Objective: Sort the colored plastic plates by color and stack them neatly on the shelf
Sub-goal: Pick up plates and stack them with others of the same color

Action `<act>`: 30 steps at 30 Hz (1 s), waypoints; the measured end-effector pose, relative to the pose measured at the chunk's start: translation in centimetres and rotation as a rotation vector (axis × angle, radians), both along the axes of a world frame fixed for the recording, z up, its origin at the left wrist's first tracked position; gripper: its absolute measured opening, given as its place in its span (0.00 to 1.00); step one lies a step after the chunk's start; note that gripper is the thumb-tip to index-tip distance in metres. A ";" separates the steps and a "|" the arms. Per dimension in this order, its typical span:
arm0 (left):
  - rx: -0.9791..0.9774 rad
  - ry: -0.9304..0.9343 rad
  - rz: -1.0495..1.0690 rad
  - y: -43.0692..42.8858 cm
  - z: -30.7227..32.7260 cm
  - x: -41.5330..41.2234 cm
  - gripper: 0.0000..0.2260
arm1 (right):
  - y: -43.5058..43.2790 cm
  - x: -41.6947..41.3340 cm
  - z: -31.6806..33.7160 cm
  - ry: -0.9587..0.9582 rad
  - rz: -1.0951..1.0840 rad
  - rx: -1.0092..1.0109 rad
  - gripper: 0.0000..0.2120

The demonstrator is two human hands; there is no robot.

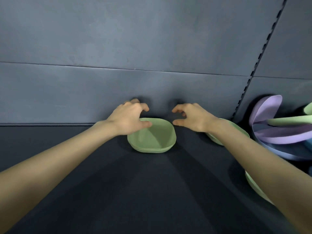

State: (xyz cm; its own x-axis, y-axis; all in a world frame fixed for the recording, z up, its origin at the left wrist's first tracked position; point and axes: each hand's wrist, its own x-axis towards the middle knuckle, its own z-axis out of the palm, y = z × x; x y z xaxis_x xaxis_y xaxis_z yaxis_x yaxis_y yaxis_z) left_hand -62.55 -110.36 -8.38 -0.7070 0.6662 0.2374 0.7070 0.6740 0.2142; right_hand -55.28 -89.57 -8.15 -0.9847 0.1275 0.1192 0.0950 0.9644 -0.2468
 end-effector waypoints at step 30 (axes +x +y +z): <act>0.255 -0.219 0.022 13.2 -2.6 23.1 0.24 | 13.3 23.0 0.0 0.073 0.172 0.026 0.22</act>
